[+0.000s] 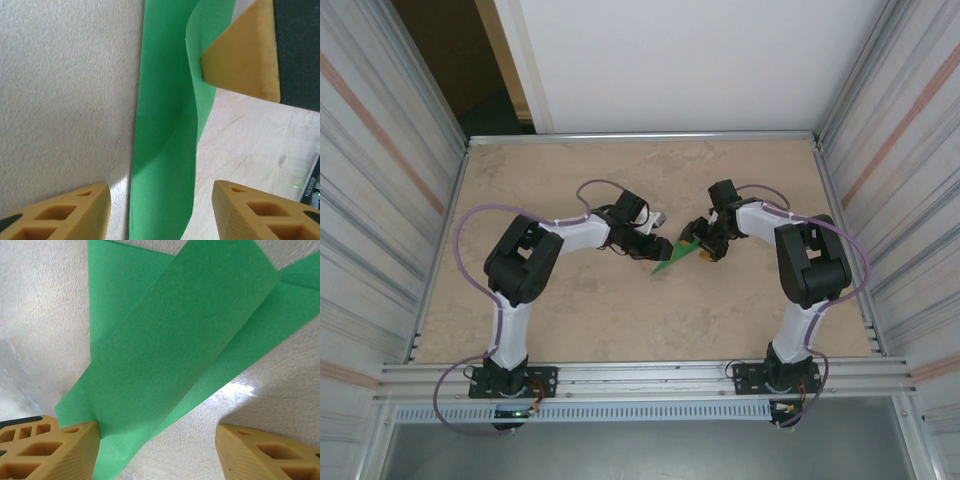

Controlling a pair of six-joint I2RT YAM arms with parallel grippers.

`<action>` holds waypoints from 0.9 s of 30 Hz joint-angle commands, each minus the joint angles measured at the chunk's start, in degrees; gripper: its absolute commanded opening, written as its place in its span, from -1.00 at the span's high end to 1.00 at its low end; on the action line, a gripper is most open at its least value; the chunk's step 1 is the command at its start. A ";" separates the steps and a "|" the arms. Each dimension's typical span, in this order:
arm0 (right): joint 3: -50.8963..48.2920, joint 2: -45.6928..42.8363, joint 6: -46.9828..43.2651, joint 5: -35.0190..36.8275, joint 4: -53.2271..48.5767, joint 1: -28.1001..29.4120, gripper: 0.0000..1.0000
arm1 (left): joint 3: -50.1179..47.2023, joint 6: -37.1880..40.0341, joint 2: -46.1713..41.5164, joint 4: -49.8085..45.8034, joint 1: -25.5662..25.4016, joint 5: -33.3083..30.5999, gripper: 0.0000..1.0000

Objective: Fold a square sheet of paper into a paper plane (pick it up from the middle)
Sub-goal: Fold the wing for the fifth time at the center of the table.

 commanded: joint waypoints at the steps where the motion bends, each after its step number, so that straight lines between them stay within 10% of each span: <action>1: -2.55 7.31 0.68 6.55 3.27 1.00 -0.28 | 1.10 2.76 -1.08 -3.17 -1.24 -3.07 -0.14; 27: -2.18 9.31 2.19 6.39 2.36 0.56 -0.27 | 3.94 6.23 1.23 -7.54 -3.50 -7.81 0.14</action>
